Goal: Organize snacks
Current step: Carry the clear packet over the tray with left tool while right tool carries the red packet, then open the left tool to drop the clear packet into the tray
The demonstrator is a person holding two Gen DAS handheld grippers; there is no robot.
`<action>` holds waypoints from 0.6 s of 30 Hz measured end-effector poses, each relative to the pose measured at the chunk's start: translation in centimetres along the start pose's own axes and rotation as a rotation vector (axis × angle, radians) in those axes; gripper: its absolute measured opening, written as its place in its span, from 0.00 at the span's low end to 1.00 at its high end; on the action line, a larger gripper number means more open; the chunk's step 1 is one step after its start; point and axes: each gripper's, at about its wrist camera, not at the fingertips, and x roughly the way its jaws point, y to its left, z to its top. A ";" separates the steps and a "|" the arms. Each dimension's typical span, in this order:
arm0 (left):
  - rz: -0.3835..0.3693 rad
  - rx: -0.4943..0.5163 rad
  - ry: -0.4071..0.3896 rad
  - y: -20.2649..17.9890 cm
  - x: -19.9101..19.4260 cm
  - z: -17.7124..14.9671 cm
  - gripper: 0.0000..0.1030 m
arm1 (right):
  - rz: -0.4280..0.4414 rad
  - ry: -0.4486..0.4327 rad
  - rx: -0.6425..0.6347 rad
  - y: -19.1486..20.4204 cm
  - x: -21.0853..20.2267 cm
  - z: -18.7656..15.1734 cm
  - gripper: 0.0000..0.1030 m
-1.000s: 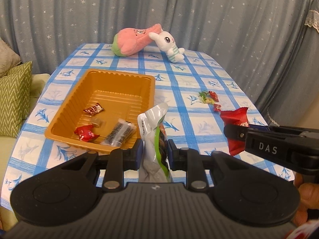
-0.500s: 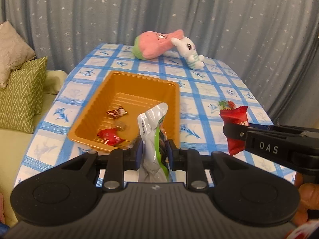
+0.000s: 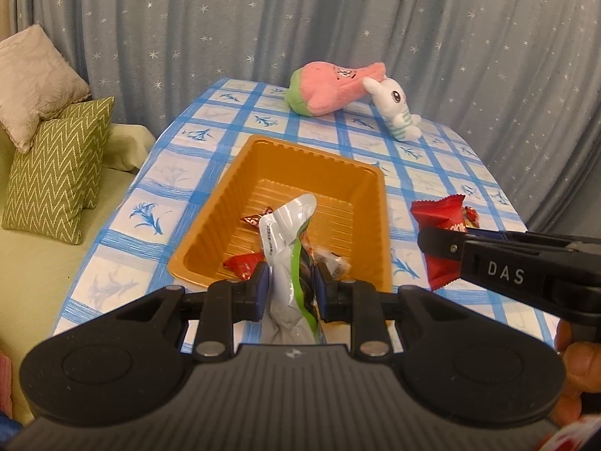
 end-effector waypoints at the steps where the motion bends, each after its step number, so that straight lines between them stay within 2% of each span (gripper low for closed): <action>1: 0.002 0.000 0.001 0.2 0.2 0.1 0.22 | 0.003 0.002 -0.003 0.1 0.3 0.1 0.25; 18: -0.014 0.019 0.020 2.3 5.7 3.0 0.22 | 0.010 0.056 -0.013 0.4 6.9 2.0 0.25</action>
